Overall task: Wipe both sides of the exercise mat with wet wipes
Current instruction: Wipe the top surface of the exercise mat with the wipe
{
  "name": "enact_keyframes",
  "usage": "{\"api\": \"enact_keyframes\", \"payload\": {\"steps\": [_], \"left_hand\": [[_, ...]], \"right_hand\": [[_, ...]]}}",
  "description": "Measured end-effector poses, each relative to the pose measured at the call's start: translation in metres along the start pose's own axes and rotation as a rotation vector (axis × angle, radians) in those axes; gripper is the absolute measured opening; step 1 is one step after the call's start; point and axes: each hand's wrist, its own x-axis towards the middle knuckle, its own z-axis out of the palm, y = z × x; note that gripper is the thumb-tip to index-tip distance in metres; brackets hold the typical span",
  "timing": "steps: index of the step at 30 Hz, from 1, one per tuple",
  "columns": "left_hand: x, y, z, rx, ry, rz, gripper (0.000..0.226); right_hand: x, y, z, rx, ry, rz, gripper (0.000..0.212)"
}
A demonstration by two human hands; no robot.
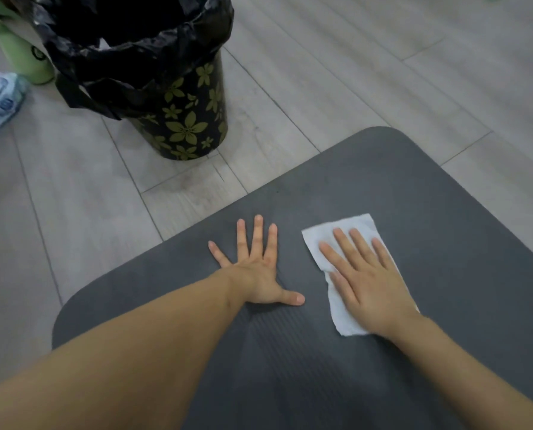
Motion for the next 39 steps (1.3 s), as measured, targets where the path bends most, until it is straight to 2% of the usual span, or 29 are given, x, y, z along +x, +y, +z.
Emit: {"api": "enact_keyframes", "payload": {"steps": [3, 8, 11, 13, 15, 18, 21, 24, 29, 32, 35, 39], "left_hand": [[0.001, 0.001, -0.004, 0.009, -0.017, -0.013, 0.153], [0.002, 0.002, -0.003, 0.018, -0.019, -0.035, 0.154], [0.004, 0.002, -0.002, 0.027, -0.009, -0.038, 0.154], [0.004, 0.002, -0.003, 0.024, 0.002, -0.048, 0.153], [0.002, 0.003, -0.004, 0.026, -0.004, -0.048, 0.153], [-0.002, 0.004, -0.006, 0.022, -0.020, -0.050, 0.154], [-0.001, 0.006, -0.006, 0.032, -0.042, -0.057, 0.155], [0.003, 0.007, -0.006, 0.044, -0.038, -0.070, 0.155], [0.004, 0.008, -0.005, 0.048, -0.026, -0.082, 0.153], [0.002, 0.009, -0.006, 0.031, -0.023, -0.070, 0.152], [-0.003, 0.005, -0.007, 0.020, -0.016, -0.061, 0.150], [-0.004, 0.005, -0.007, -0.013, -0.002, -0.096, 0.133]], "right_hand": [[-0.015, 0.008, 0.000, -0.019, -0.006, -0.014, 0.057], [0.098, -0.001, -0.013, 0.017, 0.045, 0.000, 0.058], [0.173, -0.008, -0.030, 0.059, 0.022, 0.052, 0.057], [0.186, -0.011, -0.033, 0.058, 0.007, 0.063, 0.057], [0.151, -0.003, -0.026, 0.070, 0.013, 0.076, 0.056], [0.043, 0.014, -0.004, 0.042, 0.037, 0.125, 0.056], [-0.031, 0.026, 0.001, 0.010, -0.012, 0.149, 0.057], [-0.002, 0.029, -0.005, 0.025, -0.010, 0.172, 0.057], [0.134, 0.033, -0.025, 0.108, 0.031, 0.237, 0.058], [0.176, 0.032, -0.037, 0.112, 0.010, 0.240, 0.057], [0.145, 0.032, -0.028, 0.110, 0.018, 0.239, 0.056], [0.019, 0.040, -0.011, 0.131, 0.000, 0.348, 0.056]]}}
